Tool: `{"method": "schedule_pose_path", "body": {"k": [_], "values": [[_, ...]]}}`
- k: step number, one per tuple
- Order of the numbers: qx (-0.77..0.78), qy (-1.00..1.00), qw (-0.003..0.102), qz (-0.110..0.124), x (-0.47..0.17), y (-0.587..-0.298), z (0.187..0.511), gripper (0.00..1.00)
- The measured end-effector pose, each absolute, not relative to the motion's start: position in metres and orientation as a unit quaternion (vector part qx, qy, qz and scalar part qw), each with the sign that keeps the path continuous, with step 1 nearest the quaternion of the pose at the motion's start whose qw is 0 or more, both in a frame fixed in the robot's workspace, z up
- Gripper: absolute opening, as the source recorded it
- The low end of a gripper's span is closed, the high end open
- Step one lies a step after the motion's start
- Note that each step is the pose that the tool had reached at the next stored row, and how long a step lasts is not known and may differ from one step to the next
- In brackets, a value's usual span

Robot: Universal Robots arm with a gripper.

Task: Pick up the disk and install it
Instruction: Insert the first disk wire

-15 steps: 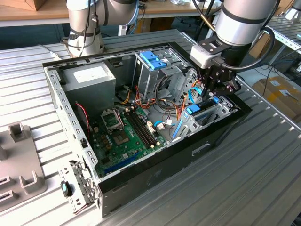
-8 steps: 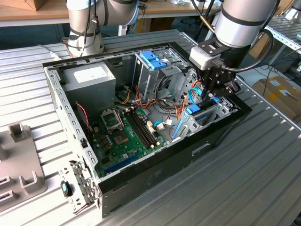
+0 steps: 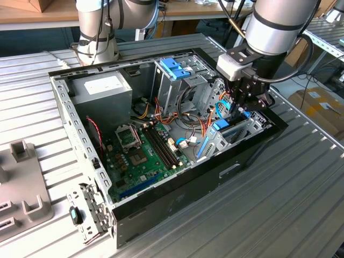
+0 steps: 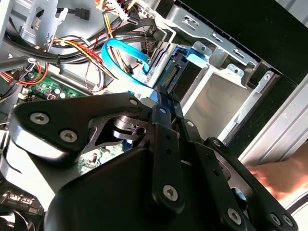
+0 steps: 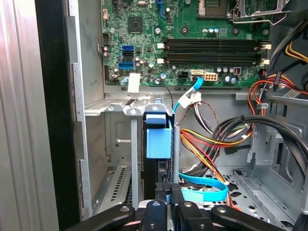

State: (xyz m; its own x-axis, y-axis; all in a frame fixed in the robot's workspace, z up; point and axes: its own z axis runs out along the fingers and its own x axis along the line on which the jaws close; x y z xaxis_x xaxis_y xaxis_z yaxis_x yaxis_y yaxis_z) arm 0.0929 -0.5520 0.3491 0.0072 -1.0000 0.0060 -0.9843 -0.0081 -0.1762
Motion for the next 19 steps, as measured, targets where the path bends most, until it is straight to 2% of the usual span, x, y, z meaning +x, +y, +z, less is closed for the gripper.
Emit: {"method": "schedule_pose_path", "body": {"k": [19], "values": [[-0.707, 0.702, 0.061, -0.064, 0.0916, -0.552, 0.347, 0.16]]}}
